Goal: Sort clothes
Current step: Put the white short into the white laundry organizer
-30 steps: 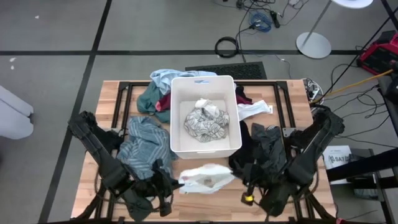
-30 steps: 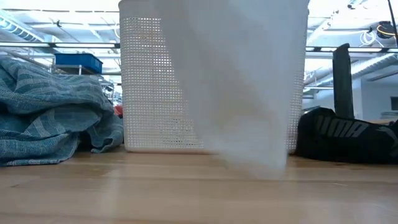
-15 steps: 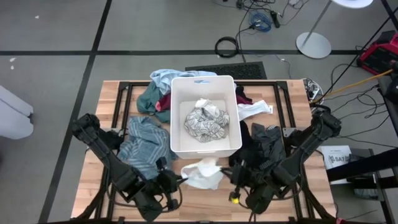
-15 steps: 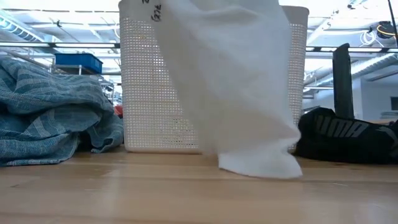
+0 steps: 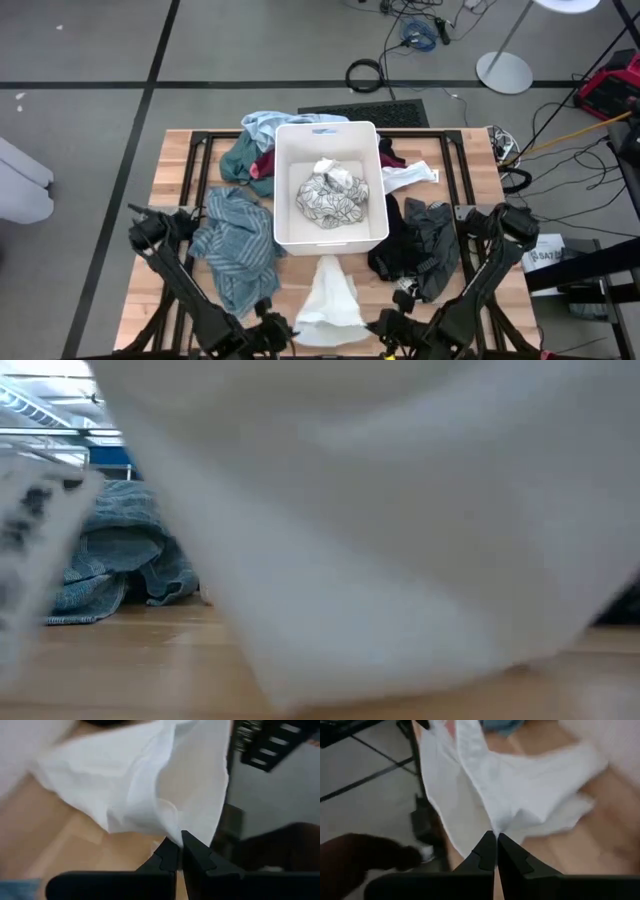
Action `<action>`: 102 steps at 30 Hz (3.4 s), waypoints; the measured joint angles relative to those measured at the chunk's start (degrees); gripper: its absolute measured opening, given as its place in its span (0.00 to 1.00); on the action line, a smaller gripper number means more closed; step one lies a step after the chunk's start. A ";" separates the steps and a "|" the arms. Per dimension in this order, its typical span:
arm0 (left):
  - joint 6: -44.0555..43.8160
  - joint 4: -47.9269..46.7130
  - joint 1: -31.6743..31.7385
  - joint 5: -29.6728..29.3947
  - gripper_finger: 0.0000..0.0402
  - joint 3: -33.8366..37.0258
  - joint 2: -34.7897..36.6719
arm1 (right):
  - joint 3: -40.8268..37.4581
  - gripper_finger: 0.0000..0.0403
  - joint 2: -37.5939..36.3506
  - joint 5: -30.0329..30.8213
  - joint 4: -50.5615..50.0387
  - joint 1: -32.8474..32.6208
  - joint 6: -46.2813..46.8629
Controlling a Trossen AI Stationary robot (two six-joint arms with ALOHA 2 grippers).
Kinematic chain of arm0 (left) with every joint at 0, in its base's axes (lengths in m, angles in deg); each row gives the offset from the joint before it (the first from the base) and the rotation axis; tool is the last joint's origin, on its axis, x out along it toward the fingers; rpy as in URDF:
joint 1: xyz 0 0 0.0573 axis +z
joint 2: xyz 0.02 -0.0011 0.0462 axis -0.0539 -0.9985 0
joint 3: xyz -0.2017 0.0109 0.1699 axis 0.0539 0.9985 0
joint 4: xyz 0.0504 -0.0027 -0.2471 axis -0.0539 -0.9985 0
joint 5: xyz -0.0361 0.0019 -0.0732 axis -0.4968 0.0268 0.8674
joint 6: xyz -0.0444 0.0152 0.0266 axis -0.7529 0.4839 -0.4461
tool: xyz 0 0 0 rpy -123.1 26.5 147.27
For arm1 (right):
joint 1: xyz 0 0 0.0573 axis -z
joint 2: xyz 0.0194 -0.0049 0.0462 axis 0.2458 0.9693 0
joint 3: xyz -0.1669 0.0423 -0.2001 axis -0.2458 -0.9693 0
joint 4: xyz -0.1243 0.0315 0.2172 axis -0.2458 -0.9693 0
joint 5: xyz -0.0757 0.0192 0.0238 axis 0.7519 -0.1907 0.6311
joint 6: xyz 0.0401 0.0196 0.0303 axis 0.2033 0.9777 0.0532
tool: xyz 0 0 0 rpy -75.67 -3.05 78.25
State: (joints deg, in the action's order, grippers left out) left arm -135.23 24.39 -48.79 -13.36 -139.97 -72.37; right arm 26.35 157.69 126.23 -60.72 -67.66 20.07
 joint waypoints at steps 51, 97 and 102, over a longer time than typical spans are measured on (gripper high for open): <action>8.28 -6.76 15.28 8.17 0.29 0.11 -6.05 | -31.21 0.21 -2.15 -14.79 33.58 18.97 -5.31; 3.19 -21.18 -0.79 -38.43 0.41 -1.47 3.03 | -15.94 0.42 4.05 -10.26 36.53 14.45 -38.27; -16.43 -36.39 -1.47 -39.14 0.41 0.79 3.01 | -13.12 0.13 3.83 -6.78 36.00 13.95 -41.30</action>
State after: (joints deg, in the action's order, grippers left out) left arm -151.66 -12.00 -50.26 -52.50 -139.18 -69.36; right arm 13.22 161.52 119.44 -24.72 -53.72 -21.23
